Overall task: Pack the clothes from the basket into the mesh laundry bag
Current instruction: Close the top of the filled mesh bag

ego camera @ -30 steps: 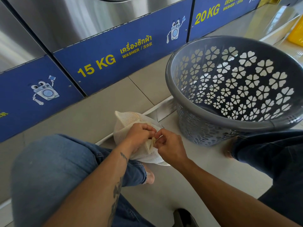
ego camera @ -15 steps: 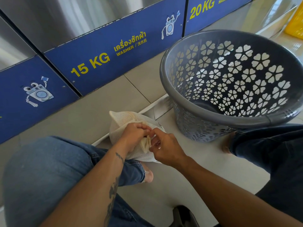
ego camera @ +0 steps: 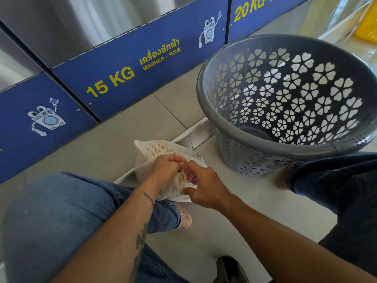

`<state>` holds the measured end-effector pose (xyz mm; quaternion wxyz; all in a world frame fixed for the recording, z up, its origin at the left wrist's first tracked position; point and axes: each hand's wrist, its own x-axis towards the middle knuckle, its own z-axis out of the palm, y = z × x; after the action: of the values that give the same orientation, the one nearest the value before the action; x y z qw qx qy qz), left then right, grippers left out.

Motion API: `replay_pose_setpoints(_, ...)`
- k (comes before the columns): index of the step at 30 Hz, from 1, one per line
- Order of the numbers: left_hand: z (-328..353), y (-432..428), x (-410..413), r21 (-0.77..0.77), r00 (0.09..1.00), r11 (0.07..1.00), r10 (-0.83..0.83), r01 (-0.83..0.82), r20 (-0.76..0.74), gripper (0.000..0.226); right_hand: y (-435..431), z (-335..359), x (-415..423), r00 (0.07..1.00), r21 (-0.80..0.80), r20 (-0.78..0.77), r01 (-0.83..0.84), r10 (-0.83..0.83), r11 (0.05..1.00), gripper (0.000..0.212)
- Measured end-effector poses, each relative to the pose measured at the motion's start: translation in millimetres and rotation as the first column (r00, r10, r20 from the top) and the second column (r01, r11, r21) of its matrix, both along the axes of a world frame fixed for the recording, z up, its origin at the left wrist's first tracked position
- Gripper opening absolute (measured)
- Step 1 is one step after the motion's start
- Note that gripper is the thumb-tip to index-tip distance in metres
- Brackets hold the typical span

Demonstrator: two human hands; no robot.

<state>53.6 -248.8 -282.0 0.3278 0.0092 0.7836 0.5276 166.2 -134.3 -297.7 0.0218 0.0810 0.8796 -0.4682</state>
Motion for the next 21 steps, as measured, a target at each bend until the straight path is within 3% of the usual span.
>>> replay_pose_setpoints(7,-4,-2,-1,-0.035,0.997,0.997,-0.068,0.068,-0.020,0.015,-2,-2,1,1.000,0.034,-0.014,0.009,-0.008,0.999,0.063)
replay_pose_setpoints(13,-6,-1,-1,-0.067,0.998,0.997,-0.049,0.047,-0.024,0.019,-5,-4,3,0.997,0.090,-0.076,0.008,-0.001,0.996,0.037)
replay_pose_setpoints(21,-8,2,-1,-0.071,0.998,0.997,0.013,-0.018,-0.061,0.027,-6,-12,2,0.991,0.059,-0.128,0.032,-0.024,0.998,0.031)
